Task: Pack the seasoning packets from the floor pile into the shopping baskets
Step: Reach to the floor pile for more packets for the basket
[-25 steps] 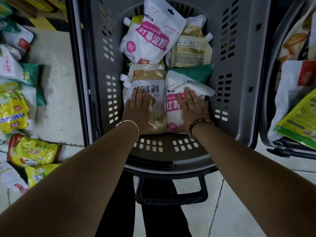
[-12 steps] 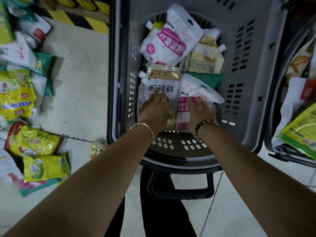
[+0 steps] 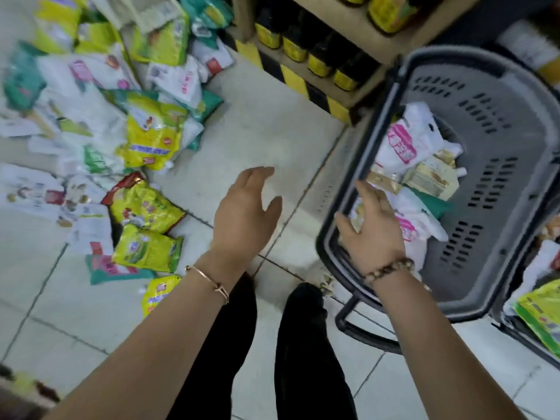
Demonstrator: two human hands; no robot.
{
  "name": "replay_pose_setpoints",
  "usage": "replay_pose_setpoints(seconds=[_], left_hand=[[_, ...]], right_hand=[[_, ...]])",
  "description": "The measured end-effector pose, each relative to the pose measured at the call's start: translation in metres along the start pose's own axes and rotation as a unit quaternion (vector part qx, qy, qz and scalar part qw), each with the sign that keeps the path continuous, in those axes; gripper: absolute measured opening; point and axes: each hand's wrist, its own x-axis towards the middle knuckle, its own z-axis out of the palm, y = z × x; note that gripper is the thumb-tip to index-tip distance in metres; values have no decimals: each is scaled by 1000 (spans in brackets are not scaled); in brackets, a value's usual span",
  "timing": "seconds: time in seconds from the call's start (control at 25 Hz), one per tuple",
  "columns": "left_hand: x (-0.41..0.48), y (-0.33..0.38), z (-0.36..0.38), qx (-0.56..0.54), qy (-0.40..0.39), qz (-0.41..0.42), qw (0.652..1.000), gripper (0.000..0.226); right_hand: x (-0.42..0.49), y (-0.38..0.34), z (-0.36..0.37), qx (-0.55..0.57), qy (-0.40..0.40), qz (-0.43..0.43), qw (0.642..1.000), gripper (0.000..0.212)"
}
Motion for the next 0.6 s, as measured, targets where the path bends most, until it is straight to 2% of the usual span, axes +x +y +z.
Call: replay_pose_setpoints(seconds=[0.24, 0.6], left_hand=[[20, -75, -103, -21, 40, -110, 993, 46], [76, -161, -151, -83, 51, -237, 967, 50]], right_hand=[[31, -128, 34, -28, -77, -28, 996, 58], [140, -247, 86, -64, -160, -104, 980, 55]])
